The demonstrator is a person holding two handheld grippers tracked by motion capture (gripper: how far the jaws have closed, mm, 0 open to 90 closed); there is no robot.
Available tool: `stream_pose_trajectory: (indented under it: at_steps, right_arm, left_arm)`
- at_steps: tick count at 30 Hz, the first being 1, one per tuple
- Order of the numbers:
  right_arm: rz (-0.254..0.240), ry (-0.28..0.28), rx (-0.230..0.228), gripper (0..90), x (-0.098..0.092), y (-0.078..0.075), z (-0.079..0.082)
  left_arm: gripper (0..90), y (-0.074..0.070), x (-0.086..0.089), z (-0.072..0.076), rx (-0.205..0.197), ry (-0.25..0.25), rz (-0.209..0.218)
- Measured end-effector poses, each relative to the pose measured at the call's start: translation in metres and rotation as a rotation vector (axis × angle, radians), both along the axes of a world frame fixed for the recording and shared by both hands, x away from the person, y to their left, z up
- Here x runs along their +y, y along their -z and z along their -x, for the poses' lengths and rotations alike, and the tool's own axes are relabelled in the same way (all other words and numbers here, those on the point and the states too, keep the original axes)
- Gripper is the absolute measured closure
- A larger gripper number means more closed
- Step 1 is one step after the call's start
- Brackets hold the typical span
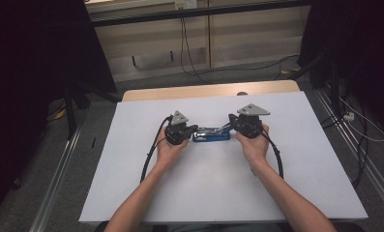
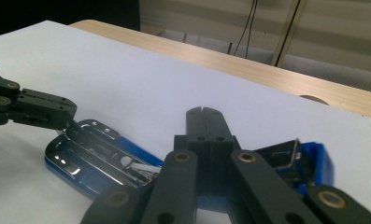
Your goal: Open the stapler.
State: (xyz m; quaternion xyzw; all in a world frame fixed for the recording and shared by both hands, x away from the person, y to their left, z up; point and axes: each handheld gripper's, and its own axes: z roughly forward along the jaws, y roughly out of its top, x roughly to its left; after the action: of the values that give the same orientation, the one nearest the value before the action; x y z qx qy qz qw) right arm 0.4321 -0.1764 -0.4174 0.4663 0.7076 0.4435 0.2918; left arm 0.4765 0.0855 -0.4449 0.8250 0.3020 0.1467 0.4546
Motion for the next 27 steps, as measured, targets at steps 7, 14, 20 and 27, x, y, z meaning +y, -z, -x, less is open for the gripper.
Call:
stream_pose_trajectory:
  at_steps: [7,14,20,27]
  right_arm:
    - [-0.027,0.018,0.025,90.0,-0.014,0.001,0.002]
    - [0.003,0.01,0.033,90.0,-0.021,0.004,0.003]
    - [0.03,0.011,0.049,90.0,-0.032,0.008,0.008]
    - [0.037,0.029,0.057,90.0,-0.046,0.011,0.013]
  left_arm:
    - [90.0,0.0,0.0,0.0,0.0,0.001,0.002]
    - [90.0,0.0,0.001,0.0,0.002,0.003,0.006]
    - [90.0,0.0,0.001,-0.001,0.003,0.002,0.009]
    - [90.0,0.001,0.001,0.0,-0.003,0.001,0.006]
